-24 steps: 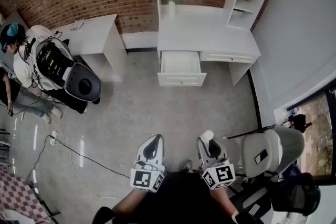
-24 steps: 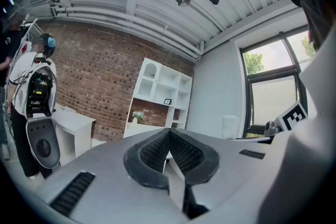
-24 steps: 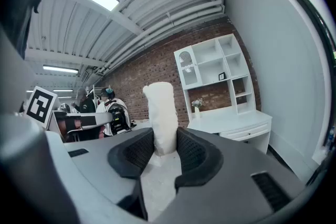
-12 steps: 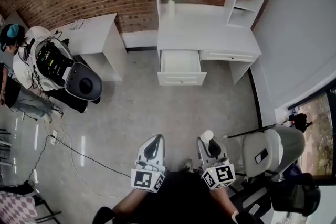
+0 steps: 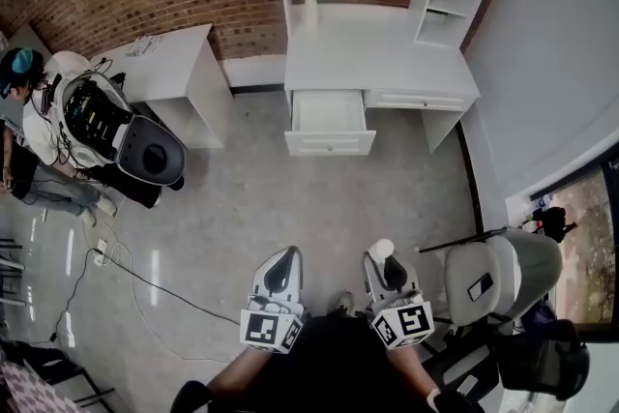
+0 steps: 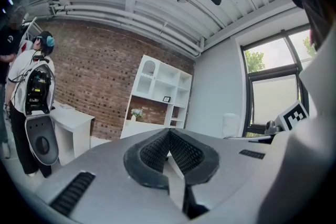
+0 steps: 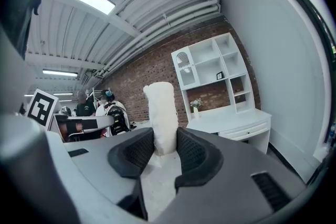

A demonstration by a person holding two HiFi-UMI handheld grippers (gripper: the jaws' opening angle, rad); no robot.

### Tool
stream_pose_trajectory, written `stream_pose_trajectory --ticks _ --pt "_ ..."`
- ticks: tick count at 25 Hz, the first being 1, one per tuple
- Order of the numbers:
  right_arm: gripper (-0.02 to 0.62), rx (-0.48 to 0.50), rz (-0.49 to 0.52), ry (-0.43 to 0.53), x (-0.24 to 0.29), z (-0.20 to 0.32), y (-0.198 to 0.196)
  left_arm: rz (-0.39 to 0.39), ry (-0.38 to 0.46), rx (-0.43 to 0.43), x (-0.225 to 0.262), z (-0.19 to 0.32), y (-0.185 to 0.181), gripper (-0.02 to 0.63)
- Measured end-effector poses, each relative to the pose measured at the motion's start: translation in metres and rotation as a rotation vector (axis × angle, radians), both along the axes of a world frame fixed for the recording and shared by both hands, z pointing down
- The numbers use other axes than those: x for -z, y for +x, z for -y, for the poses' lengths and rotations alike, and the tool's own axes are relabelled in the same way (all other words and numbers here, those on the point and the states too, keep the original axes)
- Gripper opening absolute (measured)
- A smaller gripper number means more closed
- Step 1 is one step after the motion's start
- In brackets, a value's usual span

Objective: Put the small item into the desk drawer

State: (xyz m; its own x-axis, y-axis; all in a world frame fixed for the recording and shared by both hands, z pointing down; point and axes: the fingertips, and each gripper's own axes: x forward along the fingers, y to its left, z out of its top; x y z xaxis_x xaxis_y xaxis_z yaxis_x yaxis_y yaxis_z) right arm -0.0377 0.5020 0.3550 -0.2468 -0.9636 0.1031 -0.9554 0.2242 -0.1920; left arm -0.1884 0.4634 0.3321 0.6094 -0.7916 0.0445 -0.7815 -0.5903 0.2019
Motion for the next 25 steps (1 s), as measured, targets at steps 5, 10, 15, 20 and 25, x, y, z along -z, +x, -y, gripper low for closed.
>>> stream_pose_trajectory --ticks 5,10,15,20,25 --pt "0.143 0.01 0.005 0.003 0.001 -0.005 0.018 0.007 0.004 0.009 0.003 -0.006 0.018 0.025" --pt "0.143 0.031 0.006 0.006 -0.005 -0.015 0.041 0.013 0.007 0.032 0.001 -0.019 0.038 0.025" --pt "0.143 0.06 0.007 0.006 -0.015 -0.022 0.062 0.006 -0.015 0.061 -0.007 -0.031 0.055 0.025" --pt "0.143 0.073 0.02 -0.007 -0.024 -0.017 0.075 0.028 -0.045 0.083 -0.019 -0.031 0.06 0.025" --pt "0.143 0.072 0.027 -0.032 -0.033 0.001 0.078 0.046 -0.041 0.057 -0.022 -0.01 0.074 0.025"
